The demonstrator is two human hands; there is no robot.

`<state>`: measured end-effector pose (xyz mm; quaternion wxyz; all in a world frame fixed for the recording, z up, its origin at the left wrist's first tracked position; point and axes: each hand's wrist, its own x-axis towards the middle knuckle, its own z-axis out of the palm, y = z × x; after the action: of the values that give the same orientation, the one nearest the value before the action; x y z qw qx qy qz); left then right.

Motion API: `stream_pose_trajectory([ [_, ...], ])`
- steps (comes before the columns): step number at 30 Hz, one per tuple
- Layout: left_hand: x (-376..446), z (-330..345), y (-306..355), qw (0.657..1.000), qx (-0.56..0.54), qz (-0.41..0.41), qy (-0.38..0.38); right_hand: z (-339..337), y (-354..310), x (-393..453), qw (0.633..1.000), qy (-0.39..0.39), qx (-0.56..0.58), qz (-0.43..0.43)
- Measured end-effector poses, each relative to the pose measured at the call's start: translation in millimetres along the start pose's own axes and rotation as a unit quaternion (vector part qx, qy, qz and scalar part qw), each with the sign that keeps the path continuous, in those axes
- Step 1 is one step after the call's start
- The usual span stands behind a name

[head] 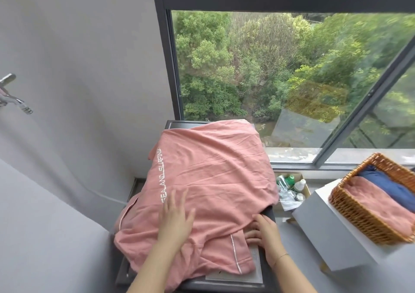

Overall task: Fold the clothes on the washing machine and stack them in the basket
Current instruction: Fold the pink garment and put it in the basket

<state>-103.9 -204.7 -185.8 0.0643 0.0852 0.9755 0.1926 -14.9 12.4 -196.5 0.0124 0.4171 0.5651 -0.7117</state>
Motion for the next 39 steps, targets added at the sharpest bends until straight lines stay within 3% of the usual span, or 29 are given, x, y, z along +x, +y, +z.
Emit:
stream_pose_trajectory([
  [3,10,29,20,0.987,0.056,0.086,-0.126,-9,-6,3,0.995,-0.037,0.081,0.039],
  [5,5,50,17,0.984,0.09,0.12,-0.093,-15,-9,9,0.984,-0.05,0.162,0.054],
  [10,0,70,4,0.974,0.114,0.141,-0.135,-34,-42,40,0.914,-0.097,0.367,0.142],
  [13,-3,63,7,0.964,0.13,0.176,-0.151,-41,-59,60,0.879,-0.12,0.44,0.136],
  [15,-5,70,13,0.956,0.136,0.215,-0.144,-41,-67,75,0.884,-0.067,0.453,0.097],
  [17,1,74,30,0.962,0.11,0.213,-0.127,-42,-81,95,0.921,0.003,0.383,0.072],
  [19,7,72,39,0.97,0.048,0.228,-0.065,-40,-98,99,0.946,0.019,0.321,0.028],
  [20,13,67,46,0.976,-0.014,0.215,-0.044,-37,-113,101,0.958,-0.015,0.286,0.008],
  [22,27,57,51,0.981,-0.17,0.092,-0.025,-30,-139,95,0.957,-0.189,0.22,-0.007],
  [23,33,51,52,0.969,-0.24,0.001,-0.052,-25,-149,96,0.945,-0.269,0.186,-0.001],
  [25,44,42,49,0.905,-0.39,-0.157,-0.06,-13,-163,100,0.94,-0.316,0.126,-0.005],
  [27,50,36,47,0.864,-0.447,-0.227,-0.043,-4,-165,108,0.972,-0.216,0.079,-0.038],
  [29,53,30,47,0.877,-0.419,-0.232,-0.042,0,-162,122,0.993,-0.09,0.049,-0.055],
  [32,57,35,42,0.876,-0.417,-0.236,-0.052,-4,-151,140,0.993,-0.014,-0.059,-0.102],
  [36,54,39,38,0.83,-0.476,-0.286,-0.053,12,-161,152,0.938,0.033,-0.262,-0.224],
  [39,54,35,44,0.825,-0.487,-0.283,-0.04,35,-175,170,0.885,0.016,-0.42,-0.198],
])
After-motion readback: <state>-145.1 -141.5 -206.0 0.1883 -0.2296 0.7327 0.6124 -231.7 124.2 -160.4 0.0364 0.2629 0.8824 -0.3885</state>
